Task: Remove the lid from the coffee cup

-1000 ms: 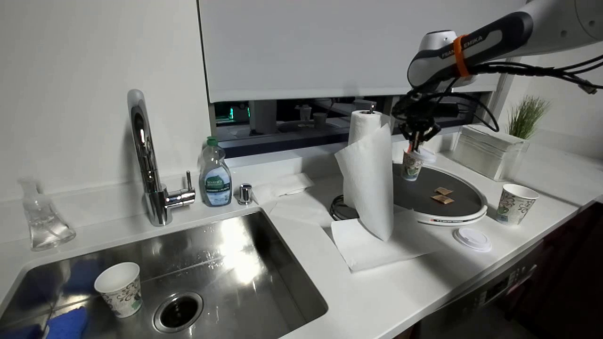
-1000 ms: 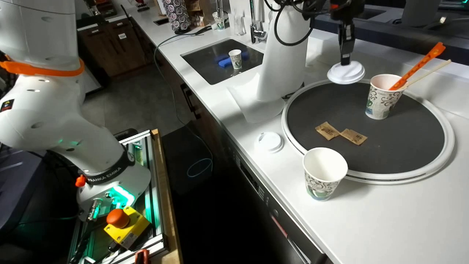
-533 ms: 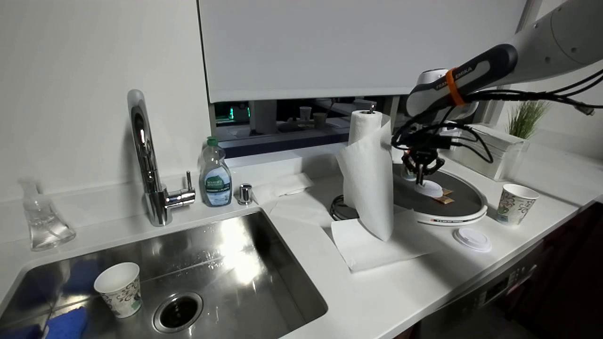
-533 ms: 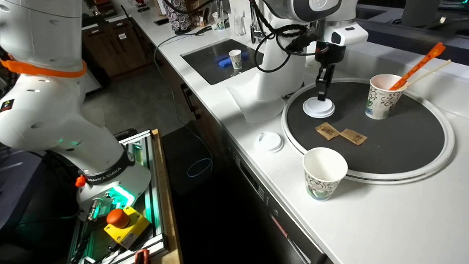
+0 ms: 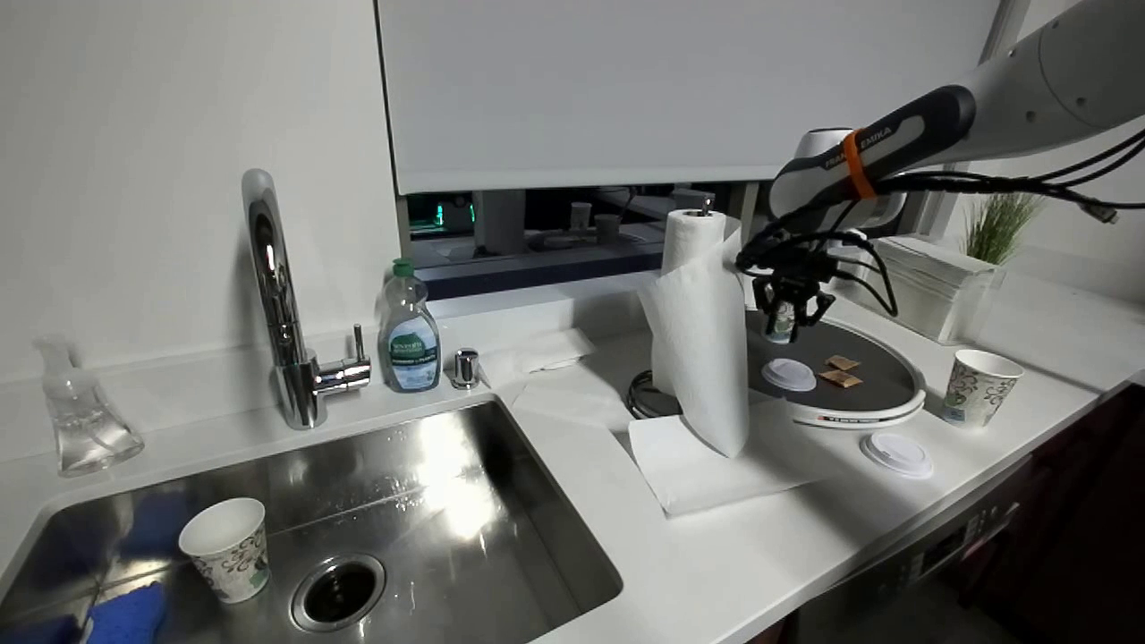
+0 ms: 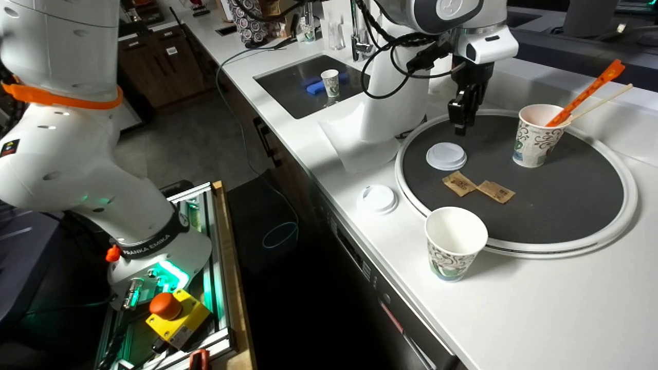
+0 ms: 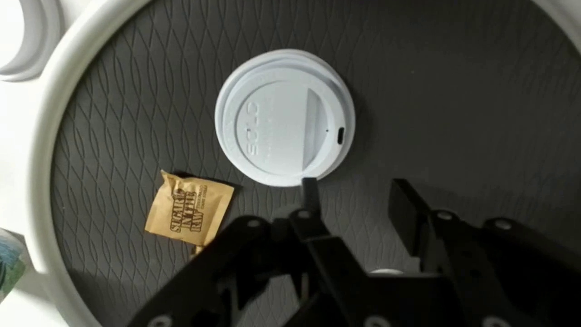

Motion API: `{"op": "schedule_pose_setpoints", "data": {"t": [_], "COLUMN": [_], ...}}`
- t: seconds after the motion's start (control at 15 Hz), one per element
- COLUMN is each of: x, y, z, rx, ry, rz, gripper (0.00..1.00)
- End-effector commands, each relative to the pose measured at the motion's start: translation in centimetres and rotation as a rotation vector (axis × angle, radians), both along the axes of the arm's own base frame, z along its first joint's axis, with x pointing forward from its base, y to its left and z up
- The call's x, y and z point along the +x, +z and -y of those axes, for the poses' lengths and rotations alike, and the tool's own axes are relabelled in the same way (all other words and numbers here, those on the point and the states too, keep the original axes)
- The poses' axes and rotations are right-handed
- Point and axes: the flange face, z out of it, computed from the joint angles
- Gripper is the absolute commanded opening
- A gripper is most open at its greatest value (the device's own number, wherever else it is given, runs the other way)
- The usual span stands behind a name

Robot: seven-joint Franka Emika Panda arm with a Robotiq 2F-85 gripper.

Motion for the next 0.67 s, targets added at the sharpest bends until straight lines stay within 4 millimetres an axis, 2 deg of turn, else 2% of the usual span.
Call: {"op": "schedule_pose_setpoints", "data": {"t": [0.0,0.13,0.2,0.4,0.47,0.53,0.6], "x": [-1.7,-3.9,-5.0,-7.2,-7.4,-5.3,-6.0], "y": [5.0,6.7,7.9,12.3,13.6,12.2,13.4], "z": [2.6,6.2,7.4,11.4,12.5,11.6,12.7], "rx": [-0.047,-0.144,-0.183,-0.249,-0.25,-0.242,-0.255], "ry": [0.035,0.041,0.132,0.244,0.25,0.207,0.221], "rz": [-0.037,-0.144,-0.14,0.025,0.096,0.026,0.065], "gripper": [0.78,0.91,0.99,1.0,1.0,1.0,1.0]}}
